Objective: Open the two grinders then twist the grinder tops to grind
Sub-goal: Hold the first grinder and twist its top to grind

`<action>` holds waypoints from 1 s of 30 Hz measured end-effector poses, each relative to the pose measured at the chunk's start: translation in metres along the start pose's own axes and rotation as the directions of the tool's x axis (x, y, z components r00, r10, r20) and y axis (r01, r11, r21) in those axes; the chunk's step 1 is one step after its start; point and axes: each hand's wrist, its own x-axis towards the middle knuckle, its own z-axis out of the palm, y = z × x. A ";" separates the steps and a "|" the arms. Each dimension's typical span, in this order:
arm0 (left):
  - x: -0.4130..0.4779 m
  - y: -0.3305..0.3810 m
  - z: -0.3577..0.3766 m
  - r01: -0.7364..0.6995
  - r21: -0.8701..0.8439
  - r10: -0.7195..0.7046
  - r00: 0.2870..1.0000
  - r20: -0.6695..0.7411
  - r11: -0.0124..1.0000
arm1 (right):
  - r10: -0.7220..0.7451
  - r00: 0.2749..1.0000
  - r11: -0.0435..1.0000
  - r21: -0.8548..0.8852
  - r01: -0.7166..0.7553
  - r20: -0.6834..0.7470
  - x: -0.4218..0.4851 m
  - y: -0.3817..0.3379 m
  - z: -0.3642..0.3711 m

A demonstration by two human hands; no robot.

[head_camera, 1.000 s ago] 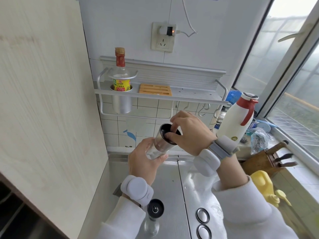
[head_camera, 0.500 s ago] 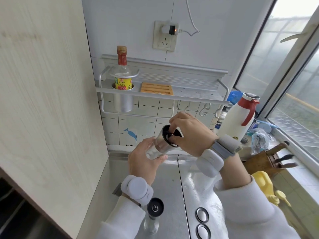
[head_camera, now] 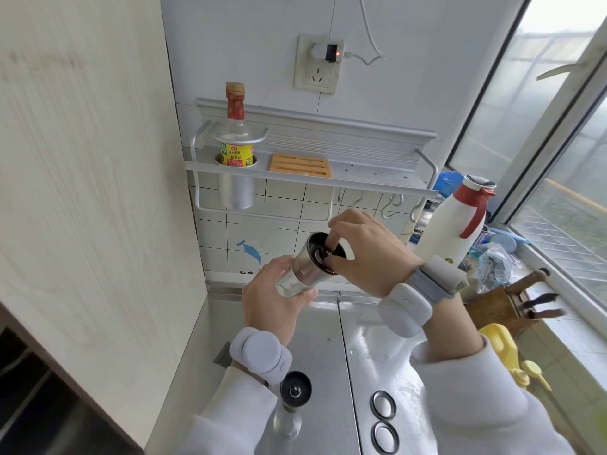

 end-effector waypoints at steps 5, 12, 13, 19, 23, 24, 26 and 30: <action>0.000 0.000 -0.001 -0.008 -0.001 0.008 1.000 -0.016 1.000 | 0.058 0.998 0.998 0.003 -0.058 -0.036 -0.001 0.002 0.001; -0.002 0.000 -0.003 -0.019 0.011 0.019 1.000 -0.008 1.000 | -0.043 0.999 0.999 0.013 0.042 0.015 0.001 0.000 0.003; -0.002 0.000 -0.003 -0.018 0.011 0.019 1.000 -0.009 1.000 | -0.053 0.998 0.998 0.033 0.052 0.031 0.001 0.001 0.003; 0.000 0.002 -0.003 -0.023 0.048 0.024 0.999 -0.025 0.999 | 0.050 0.997 0.998 -0.044 -0.052 -0.061 -0.001 0.000 0.004; 0.000 0.001 -0.001 -0.021 0.061 0.023 1.000 -0.020 0.998 | -0.028 0.999 1.000 0.004 0.028 -0.017 -0.001 -0.001 0.004; 0.000 0.000 -0.001 -0.023 0.061 0.025 1.000 -0.018 0.998 | -0.046 0.999 0.999 0.027 0.046 -0.006 -0.002 0.000 0.003; 0.001 0.001 -0.001 -0.025 0.060 0.026 1.000 -0.016 0.998 | -0.033 0.999 0.998 0.051 0.034 -0.030 -0.003 0.000 0.001; 0.001 0.003 -0.001 -0.029 0.053 0.030 0.999 -0.023 0.998 | 0.078 0.993 0.995 -0.051 -0.083 -0.088 0.000 -0.001 0.003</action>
